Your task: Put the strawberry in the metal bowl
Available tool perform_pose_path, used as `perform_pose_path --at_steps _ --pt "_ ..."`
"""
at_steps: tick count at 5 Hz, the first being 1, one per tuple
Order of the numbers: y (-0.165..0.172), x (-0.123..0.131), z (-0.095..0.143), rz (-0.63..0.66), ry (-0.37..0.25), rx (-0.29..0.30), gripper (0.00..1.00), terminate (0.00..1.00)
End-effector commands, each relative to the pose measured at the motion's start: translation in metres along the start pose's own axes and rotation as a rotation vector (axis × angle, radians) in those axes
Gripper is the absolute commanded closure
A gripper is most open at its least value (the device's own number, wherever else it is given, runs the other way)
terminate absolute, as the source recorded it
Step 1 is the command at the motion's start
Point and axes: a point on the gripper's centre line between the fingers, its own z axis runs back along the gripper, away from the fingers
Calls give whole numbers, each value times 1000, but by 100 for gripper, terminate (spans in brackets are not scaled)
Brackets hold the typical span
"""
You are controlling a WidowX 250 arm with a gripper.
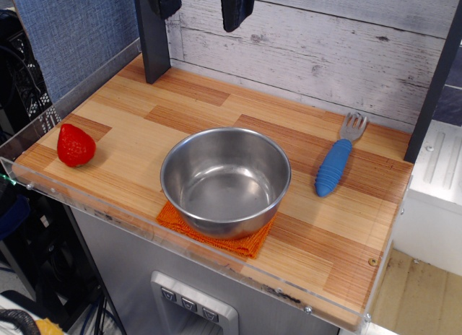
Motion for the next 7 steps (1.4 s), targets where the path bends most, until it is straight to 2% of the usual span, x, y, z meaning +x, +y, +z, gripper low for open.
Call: perform_pose_path --at_steps 1,2,3,4,5,6,7 --pt "0 0 0 0 0 0 0 0" --pt "45 -20 -12 56 24 34 0 0" --pt "89 -34 -20 117 12 41 0 0" --pt "130 -41 -19 122 -52 75 0 0" --pt "157 -43 -38 163 -41 72 0 0" --pt "165 -36 -59 145 -2 116 0 0" --pt "166 -34 -81 132 18 136 0 0"
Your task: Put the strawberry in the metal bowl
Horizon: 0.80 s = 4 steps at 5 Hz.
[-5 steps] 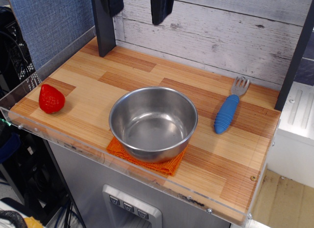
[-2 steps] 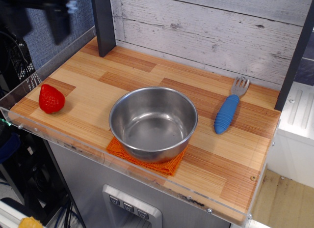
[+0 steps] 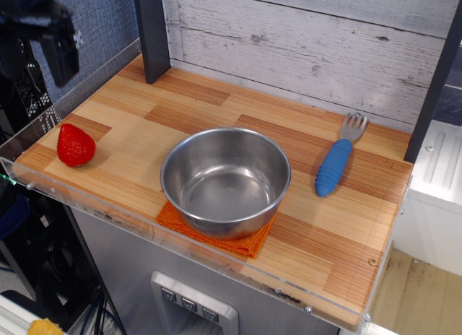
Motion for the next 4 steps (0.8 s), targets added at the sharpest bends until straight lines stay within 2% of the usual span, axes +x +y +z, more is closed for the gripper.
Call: perform_pose_path --at_steps 1,3,4 --pt "-4 0 -29 -23 3 47 0 0" --pt "-2 1 -61 -49 57 44 0 0" --pt "4 3 -78 -55 101 14 0 0"
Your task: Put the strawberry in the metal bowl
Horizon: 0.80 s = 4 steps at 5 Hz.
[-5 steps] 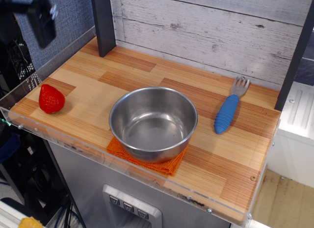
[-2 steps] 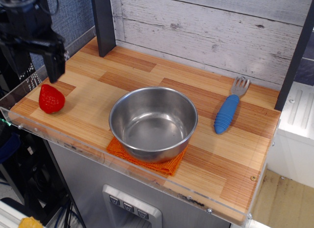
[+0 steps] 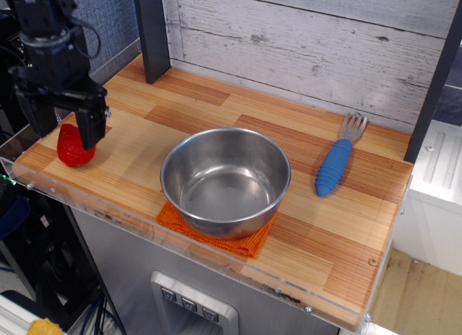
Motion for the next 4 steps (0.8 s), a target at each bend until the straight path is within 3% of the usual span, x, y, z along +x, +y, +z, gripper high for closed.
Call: perform_pose_path --at_steps 1,4 --pt "15 5 -13 6 37 -16 0 0" --pt "5 5 -29 -11 83 -30 0 0"
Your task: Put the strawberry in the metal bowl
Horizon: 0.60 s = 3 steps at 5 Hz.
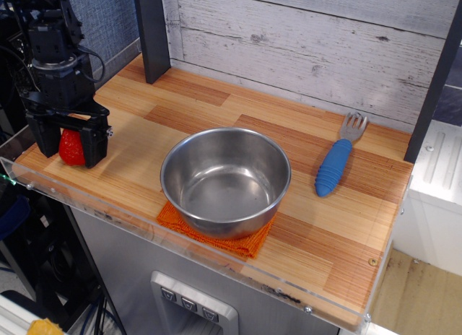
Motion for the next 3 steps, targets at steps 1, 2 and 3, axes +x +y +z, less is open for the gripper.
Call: perform_pose_path --at_steps 1,2,3 --pt "-5 -1 2 -6 -18 10 100 0" --pt "-6 -2 4 -1 -22 14 100 0" --pt "-5 -7 47 23 -118 45 100 0"
